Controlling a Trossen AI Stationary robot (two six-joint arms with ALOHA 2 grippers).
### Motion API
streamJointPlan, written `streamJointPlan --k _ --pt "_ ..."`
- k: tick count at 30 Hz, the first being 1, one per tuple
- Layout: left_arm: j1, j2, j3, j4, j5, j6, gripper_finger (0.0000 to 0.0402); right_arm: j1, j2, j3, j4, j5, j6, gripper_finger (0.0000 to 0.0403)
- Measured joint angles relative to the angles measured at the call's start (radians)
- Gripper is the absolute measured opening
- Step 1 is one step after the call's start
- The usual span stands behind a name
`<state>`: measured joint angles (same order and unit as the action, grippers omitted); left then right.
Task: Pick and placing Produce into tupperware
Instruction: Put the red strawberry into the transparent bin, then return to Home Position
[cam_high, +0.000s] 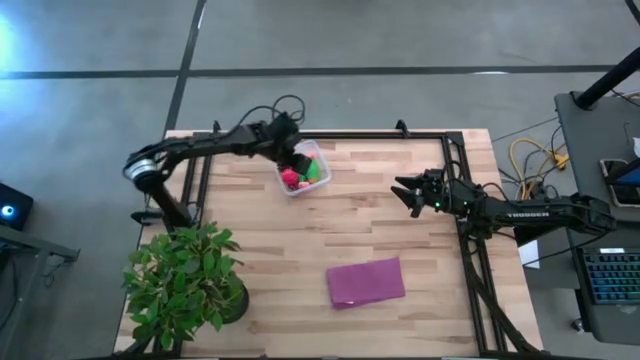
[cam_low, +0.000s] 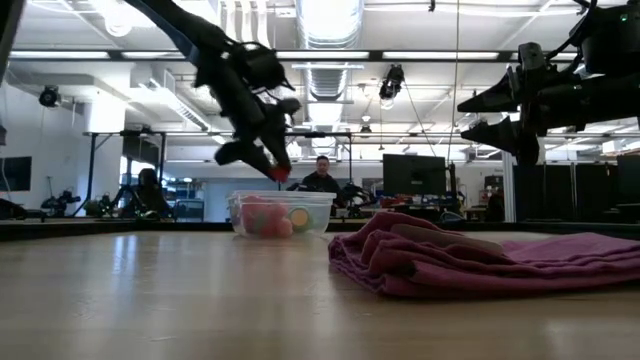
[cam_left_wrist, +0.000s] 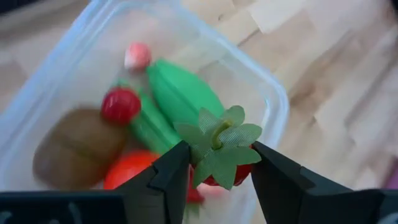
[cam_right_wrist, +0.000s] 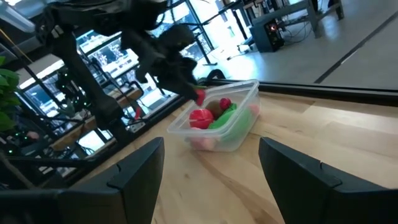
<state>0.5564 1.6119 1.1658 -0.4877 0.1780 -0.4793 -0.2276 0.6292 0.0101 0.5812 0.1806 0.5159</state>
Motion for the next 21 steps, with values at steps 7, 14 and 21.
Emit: streamJointPlan --k 7,14,21 --pt "0.000 0.140 0.117 -0.044 -0.017 0.049 0.0206 0.000 0.000 0.000 0.000 0.000 0.000 0.0254" --pt "0.000 0.092 0.119 -0.124 -0.028 0.049 0.0285 0.000 0.000 0.000 0.000 0.000 0.000 0.0254" --pt "-0.015 -0.151 0.081 -0.130 -0.028 0.133 0.0294 0.000 0.002 0.000 0.000 0.003 0.000 0.0254"
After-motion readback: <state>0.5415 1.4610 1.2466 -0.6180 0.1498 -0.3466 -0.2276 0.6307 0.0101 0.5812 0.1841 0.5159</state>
